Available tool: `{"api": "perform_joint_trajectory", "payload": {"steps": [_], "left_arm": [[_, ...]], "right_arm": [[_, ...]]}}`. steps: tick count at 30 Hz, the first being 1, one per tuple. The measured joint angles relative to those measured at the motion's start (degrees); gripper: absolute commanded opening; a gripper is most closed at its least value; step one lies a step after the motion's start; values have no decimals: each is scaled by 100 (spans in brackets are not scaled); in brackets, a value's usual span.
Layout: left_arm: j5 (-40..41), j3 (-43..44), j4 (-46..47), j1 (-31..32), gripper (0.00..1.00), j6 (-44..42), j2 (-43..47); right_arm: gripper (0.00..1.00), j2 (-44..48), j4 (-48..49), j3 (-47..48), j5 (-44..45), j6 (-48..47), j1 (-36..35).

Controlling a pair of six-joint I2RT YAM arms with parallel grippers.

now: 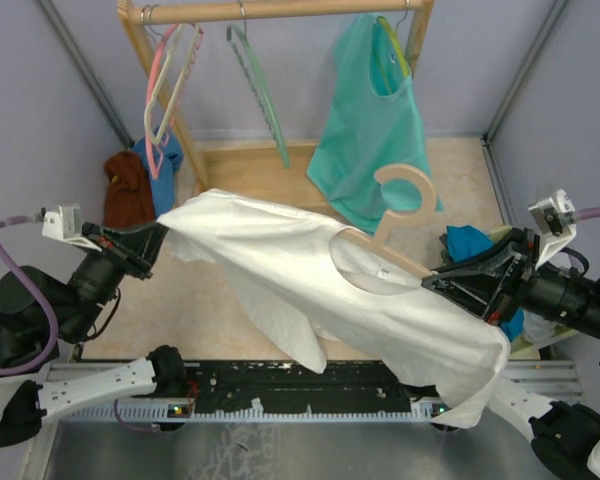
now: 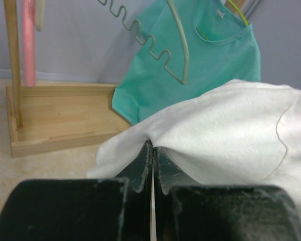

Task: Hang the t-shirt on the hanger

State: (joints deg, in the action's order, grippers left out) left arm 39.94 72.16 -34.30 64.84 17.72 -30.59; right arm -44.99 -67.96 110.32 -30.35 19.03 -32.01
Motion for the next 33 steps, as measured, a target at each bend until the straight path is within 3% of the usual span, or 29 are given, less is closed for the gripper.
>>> {"api": "perform_joint_trajectory", "payload": {"steps": [6, 8, 11, 20, 24, 33], "left_arm": [[457, 46, -247, 0, 1, 177, -9], [527, 94, -306, 0, 17, 175, -59], [560, 361, -457, 0, 29, 114, -334], [487, 1517, -765, 0, 39, -380, -1508], [57, 2122, -800, -2, 42, -680, -1912], [-1989, 2999, -503, 0, 45, -850, -3340]], "right_arm": [[0, 9, 9, -219, 52, 0, 0], [0, 39, 33, -229, 50, 2, 0], [0, 66, 83, -229, 52, 0, 2], [0, 116, 157, -918, 232, -46, 0], [0, 92, 197, -1209, 295, -103, 0], [0, -50, 374, -1519, 380, -192, 2]]}}
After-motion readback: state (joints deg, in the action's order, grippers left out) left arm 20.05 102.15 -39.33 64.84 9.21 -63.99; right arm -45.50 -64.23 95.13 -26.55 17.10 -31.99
